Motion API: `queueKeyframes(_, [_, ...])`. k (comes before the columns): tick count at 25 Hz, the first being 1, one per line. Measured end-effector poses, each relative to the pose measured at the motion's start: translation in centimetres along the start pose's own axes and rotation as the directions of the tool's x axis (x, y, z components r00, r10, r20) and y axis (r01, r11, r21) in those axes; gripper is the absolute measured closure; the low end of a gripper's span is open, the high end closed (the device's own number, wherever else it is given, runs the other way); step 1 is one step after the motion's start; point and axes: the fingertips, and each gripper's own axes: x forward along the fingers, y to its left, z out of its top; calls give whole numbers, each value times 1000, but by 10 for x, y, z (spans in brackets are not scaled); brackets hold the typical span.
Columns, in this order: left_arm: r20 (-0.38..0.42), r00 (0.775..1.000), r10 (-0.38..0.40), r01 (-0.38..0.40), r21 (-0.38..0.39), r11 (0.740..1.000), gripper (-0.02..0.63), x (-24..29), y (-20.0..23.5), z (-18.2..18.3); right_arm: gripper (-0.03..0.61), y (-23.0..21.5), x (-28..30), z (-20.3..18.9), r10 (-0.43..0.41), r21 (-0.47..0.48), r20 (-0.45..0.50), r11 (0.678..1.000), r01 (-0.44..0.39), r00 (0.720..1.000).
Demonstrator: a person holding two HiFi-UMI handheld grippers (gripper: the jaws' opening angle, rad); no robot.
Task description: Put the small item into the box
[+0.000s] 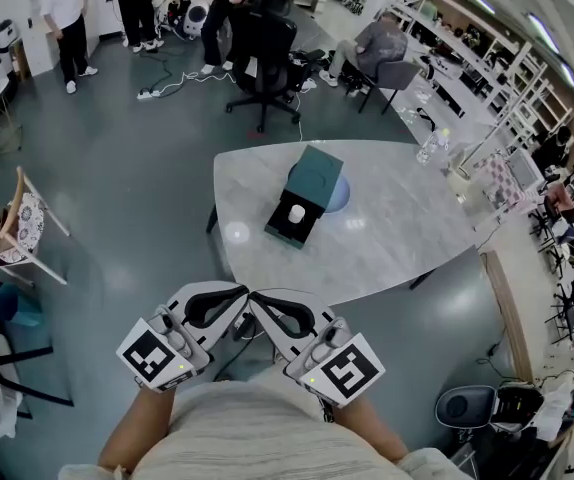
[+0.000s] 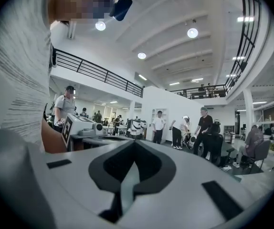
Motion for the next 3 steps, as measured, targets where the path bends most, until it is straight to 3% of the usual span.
queueKeyframes(3, [6, 1000, -14, 14, -10, 1000, 592, -5, -7, -1, 561, 8, -4, -1, -11, 18, 2, 1000, 11, 1000])
